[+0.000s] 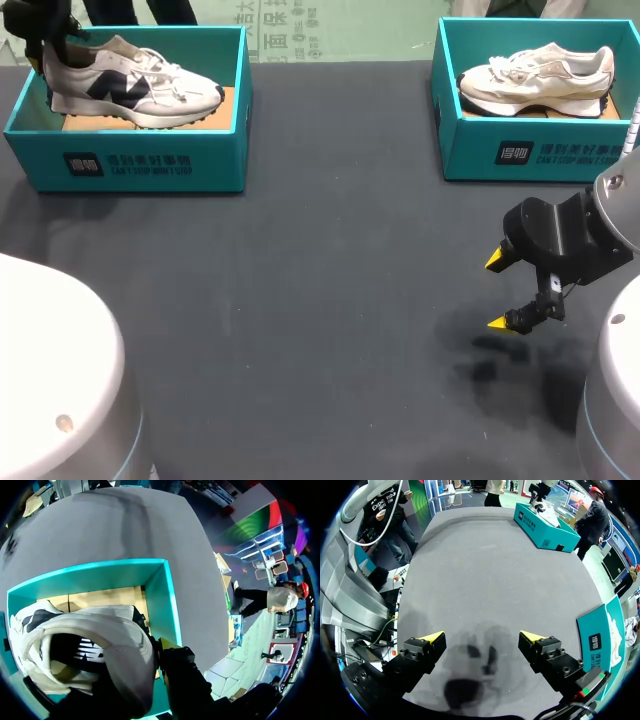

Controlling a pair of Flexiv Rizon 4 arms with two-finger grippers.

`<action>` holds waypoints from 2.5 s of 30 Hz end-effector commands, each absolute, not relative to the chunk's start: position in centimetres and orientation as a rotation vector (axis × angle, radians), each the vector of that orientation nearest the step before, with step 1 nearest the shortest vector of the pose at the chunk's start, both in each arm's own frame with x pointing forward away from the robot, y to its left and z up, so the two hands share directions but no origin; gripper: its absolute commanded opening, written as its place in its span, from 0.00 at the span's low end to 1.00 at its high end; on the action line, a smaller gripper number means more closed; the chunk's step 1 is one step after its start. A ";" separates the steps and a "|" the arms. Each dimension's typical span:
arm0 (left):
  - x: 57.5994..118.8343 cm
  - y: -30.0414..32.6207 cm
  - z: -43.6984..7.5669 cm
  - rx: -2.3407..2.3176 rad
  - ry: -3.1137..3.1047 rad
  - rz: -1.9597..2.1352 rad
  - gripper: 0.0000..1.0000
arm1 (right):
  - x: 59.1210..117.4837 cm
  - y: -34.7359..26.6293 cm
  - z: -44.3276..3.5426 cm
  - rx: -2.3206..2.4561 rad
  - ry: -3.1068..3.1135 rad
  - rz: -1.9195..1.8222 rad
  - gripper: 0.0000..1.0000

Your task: Take the shoe out of the shoebox, open the shoe tongue, remove and reinsert the insole, then place the shoe into the shoebox

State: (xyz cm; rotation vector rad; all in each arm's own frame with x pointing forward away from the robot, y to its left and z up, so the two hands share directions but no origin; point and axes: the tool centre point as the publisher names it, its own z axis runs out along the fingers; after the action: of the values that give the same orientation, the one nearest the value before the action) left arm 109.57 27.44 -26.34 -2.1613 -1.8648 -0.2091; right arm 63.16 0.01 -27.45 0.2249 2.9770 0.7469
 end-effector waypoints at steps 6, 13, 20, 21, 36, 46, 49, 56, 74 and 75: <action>109.5 27.6 -28.5 -2.156 -1.903 -0.148 0.00 | 62.9 0.0 -27.5 0.226 2.974 0.744 1.00; 109.3 27.5 -30.0 -2.157 -1.941 -0.129 0.00 | 62.9 0.0 -27.5 0.226 2.974 0.744 1.00; 109.5 27.2 -31.5 -2.137 -1.998 -0.142 0.00 | 62.9 0.0 -27.5 0.226 2.974 0.744 1.00; 109.5 27.1 -31.7 -2.137 -2.005 -0.158 0.00 | 62.9 0.0 -27.5 0.226 2.974 0.744 1.00; 109.0 27.5 -34.8 -2.163 -1.973 -0.161 0.00 | 62.9 0.0 -27.5 0.226 2.974 0.744 1.00; 108.2 27.7 -36.1 -2.168 -1.929 -0.134 0.00 | 62.9 0.0 -27.5 0.226 2.974 0.744 1.00; 107.8 27.9 -36.2 -2.174 -1.922 -0.119 0.00 | 62.9 0.0 -27.5 0.226 2.974 0.744 1.00; 106.9 28.1 -36.5 -2.185 -1.907 -0.119 0.00 | 62.9 0.0 -27.5 0.226 2.974 0.744 1.00; 106.2 28.3 -37.5 -2.157 -1.907 -0.116 0.67 | 62.9 0.0 -27.5 0.226 2.974 0.744 1.00; 106.3 28.3 -37.5 -2.152 -1.913 -0.120 0.79 | 62.9 0.0 -27.5 0.226 2.974 0.744 1.00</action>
State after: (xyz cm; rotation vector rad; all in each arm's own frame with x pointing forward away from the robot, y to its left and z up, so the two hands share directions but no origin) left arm 106.15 28.26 -37.36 -2.1534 -1.9087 -0.1169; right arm 63.16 0.01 -27.45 0.2249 2.9771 0.7469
